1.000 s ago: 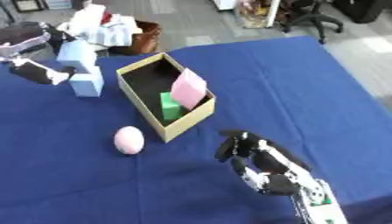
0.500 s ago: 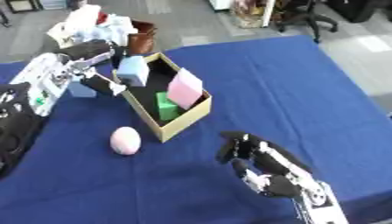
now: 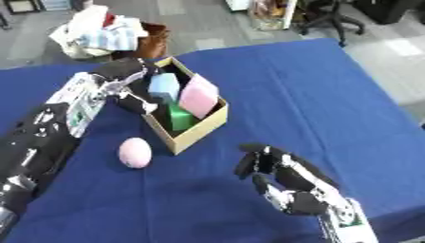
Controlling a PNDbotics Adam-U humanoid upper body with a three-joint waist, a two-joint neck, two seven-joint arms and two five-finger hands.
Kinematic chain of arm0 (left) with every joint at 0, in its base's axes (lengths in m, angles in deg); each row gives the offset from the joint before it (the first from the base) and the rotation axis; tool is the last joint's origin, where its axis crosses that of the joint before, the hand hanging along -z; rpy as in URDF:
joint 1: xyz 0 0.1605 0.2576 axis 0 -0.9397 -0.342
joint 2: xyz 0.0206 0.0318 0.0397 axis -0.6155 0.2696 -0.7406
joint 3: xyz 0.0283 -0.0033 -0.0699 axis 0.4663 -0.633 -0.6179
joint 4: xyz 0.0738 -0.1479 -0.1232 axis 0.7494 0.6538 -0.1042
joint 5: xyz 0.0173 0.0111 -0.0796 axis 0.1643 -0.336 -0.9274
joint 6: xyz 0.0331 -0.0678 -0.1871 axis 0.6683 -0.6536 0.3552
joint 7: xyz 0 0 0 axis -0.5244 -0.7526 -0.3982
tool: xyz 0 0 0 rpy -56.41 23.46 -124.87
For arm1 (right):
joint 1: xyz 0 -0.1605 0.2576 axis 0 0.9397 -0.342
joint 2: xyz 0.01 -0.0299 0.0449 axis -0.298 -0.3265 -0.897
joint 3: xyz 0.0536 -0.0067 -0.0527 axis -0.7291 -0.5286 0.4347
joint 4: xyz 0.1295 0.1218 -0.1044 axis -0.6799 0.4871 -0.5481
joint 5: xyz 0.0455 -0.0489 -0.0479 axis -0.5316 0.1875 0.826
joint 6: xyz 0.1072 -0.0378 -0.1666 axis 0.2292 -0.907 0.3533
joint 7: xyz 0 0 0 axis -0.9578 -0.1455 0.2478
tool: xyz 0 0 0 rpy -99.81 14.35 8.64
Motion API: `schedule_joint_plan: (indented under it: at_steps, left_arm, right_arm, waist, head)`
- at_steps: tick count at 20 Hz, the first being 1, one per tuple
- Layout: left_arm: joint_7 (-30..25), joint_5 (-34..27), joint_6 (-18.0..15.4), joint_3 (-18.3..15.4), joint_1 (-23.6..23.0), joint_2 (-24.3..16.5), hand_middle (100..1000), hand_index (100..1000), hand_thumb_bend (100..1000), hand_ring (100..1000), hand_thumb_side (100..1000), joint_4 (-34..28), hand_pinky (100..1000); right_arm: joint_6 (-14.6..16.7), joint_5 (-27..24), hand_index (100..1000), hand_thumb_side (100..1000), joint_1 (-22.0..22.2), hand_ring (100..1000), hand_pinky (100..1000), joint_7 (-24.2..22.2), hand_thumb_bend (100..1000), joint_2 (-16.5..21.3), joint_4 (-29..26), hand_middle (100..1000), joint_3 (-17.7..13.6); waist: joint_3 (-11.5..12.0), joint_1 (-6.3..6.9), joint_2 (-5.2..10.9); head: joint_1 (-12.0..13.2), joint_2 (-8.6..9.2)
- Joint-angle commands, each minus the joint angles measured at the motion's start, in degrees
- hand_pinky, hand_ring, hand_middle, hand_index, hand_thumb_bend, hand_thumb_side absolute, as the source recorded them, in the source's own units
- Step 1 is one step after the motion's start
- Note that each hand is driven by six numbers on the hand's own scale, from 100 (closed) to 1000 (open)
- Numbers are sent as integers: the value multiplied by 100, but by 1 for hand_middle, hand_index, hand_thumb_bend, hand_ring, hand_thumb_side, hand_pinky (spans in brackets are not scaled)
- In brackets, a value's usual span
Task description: Pick up objects on the table and place them in the box.
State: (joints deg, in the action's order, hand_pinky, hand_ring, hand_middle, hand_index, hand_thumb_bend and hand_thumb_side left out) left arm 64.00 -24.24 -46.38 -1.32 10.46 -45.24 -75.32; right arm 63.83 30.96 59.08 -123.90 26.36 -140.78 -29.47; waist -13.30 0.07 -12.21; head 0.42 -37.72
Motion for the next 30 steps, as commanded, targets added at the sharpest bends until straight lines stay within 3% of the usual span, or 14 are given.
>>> schedule_joint_plan:
  at_steps: [1,4,7,11,17,20,22,25,30]
  left_arm:
    - [19,126,58,-28,155,-112,786,889,106,768,279,-108,821]
    - [61,177,148,-57,144,-154,821,900,105,795,377,-116,847]
    - [74,196,200,-92,139,-193,849,913,122,818,590,-108,869]
    - [55,170,208,-132,160,-269,872,925,201,839,764,-129,889]
    - [-53,227,147,-127,188,-331,910,942,292,867,880,-176,913]
    - [-114,323,82,-101,187,-335,928,950,446,879,906,-181,921]
    - [-148,405,26,-96,184,-338,933,953,469,882,912,-184,924]
    - [-148,419,0,-141,185,-364,924,949,428,873,848,-200,916]
    - [77,196,315,-321,234,-574,901,939,325,855,662,-275,900]
  right_arm:
    - [36,-35,912,436,-40,706,672,-42,100,19,-69,648,-6]
    - [36,-33,912,436,-37,706,672,-40,100,19,-70,648,-10]
    - [37,-29,912,435,-36,706,672,-34,100,22,-69,648,-14]
    - [38,-24,912,435,-33,706,672,-29,100,24,-66,648,-17]
    - [38,-17,912,436,-32,706,671,-30,100,22,-63,647,-17]
    - [37,-17,912,436,-30,706,671,-26,100,21,-61,647,-22]
    - [36,-16,912,436,-30,706,671,-25,100,22,-61,648,-23]
    - [34,-14,912,436,-30,707,671,-27,100,21,-62,647,-24]
    - [31,-6,912,436,-27,707,672,-22,100,29,-58,647,-33]
  waist:
    - [2,-82,144]
    - [13,-85,140]
    - [24,-88,138]
    - [34,-87,140]
    - [35,-79,147]
    - [27,-76,148]
    - [23,-73,147]
    - [20,-66,147]
    - [19,-48,152]
  head:
    - [-6,49]
    - [-16,48]
    - [-20,47]
    - [-25,52]
    - [-37,66]
    - [-41,70]
    - [-45,72]
    - [-49,73]
    - [-62,85]
